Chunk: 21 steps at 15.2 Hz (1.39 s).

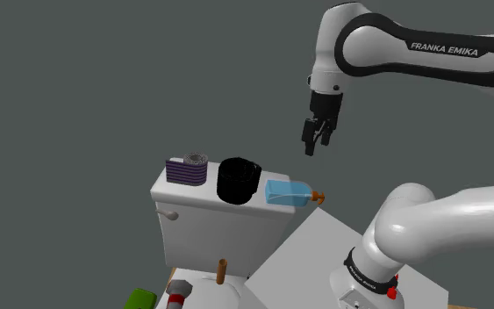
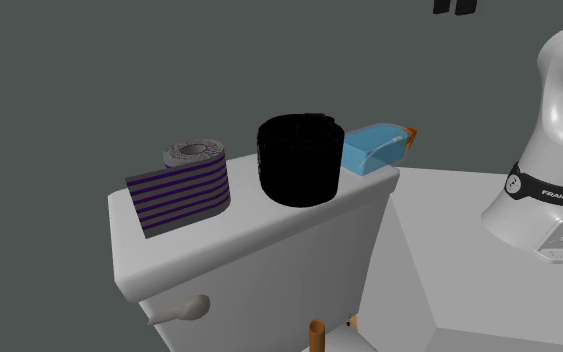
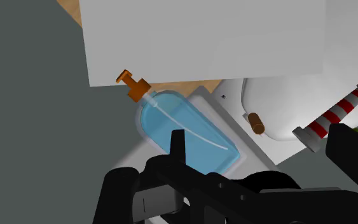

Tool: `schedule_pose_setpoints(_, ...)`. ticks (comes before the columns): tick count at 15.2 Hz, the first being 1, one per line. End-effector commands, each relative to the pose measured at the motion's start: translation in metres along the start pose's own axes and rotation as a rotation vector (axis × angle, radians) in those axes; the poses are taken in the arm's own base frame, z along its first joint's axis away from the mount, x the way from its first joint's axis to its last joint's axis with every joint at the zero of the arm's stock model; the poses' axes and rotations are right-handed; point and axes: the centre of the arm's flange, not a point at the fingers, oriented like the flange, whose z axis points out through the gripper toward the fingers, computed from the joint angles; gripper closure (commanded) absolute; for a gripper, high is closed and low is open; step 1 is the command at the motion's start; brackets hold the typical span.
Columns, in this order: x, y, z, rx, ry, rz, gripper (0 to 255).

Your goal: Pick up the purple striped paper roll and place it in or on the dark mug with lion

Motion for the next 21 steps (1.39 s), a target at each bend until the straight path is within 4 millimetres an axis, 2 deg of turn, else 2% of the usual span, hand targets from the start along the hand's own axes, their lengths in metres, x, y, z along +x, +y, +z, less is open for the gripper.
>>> schedule_pose_setpoints(1,0.0,0.0,0.0,0.0,0.0,0.0,0)
schedule_pose_setpoints(21,0.229,-0.086,0.058,0.035,0.078,0.002,0)
